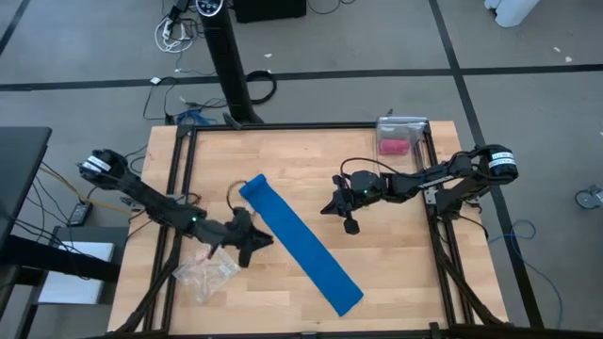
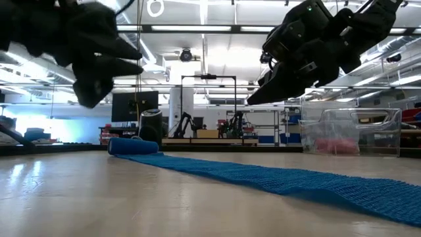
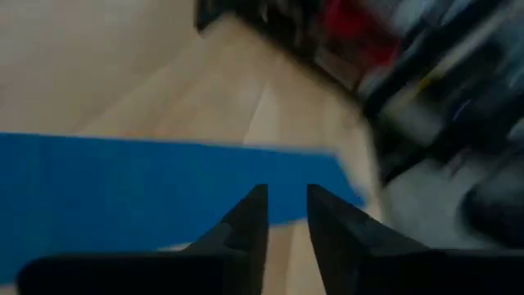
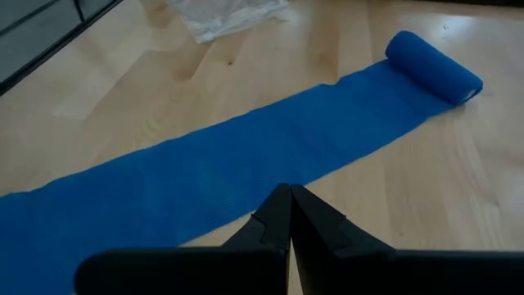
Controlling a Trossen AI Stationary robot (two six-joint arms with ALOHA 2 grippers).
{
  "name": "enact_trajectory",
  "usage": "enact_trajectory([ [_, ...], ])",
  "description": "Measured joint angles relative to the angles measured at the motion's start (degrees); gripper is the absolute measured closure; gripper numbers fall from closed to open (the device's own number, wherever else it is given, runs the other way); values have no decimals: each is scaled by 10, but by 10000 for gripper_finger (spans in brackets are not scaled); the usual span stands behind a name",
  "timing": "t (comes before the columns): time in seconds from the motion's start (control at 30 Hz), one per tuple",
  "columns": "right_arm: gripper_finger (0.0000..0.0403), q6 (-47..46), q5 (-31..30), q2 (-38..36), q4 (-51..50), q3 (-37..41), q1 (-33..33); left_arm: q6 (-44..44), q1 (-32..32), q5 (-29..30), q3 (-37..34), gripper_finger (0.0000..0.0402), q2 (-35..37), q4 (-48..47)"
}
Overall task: Roll bandage
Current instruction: Roll the blue bandage
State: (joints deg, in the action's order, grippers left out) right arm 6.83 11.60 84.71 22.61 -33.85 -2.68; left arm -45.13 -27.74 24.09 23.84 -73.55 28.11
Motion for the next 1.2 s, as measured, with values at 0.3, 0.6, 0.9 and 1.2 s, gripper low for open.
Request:
enact_trajectory([
  [0.3,392,-12,0,0,-5,0,0,-147,-88,131,188,393,1,-612],
  [0.6,392,-12,-2,0,-4,0,0,-427,-177,350,52,397,3,-506],
  [0.9,392,-12,-2,0,7,0,1,-467,-110,446,-74,327,-8,-340],
  [1.2,392,-2,-2,0,17,0,0,-365,-37,405,-83,290,-28,-303],
])
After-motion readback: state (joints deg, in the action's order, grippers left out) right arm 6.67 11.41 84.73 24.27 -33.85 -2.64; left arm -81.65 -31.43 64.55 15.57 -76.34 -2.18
